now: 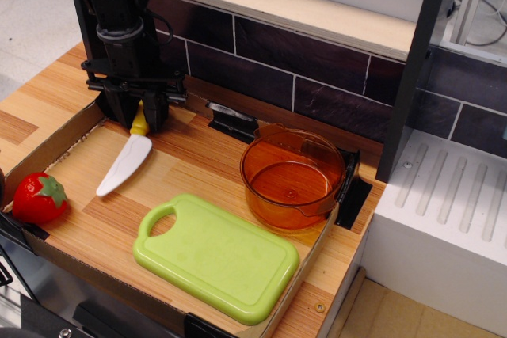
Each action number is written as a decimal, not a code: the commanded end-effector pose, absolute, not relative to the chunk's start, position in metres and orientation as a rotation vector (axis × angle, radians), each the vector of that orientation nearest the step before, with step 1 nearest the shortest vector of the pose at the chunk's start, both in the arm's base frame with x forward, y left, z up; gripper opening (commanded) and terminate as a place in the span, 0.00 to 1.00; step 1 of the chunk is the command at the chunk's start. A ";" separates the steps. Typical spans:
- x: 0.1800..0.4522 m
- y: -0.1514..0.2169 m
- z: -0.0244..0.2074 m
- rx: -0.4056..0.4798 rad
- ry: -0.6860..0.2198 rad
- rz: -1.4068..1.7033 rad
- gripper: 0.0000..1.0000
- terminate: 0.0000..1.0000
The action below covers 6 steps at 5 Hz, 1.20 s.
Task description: Put knife on cutting board
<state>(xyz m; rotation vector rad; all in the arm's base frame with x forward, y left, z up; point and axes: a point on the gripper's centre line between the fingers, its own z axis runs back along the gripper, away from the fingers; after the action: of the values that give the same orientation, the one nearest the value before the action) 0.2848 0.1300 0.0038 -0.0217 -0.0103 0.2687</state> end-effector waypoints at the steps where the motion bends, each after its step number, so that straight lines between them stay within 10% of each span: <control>1: 0.292 0.135 0.043 -0.003 -0.087 0.362 0.00 0.00; 6: 0.205 0.072 0.043 -0.058 0.127 0.951 0.00 0.00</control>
<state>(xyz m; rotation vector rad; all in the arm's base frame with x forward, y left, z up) 0.1969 0.0669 0.0303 -0.0566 0.1790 0.9405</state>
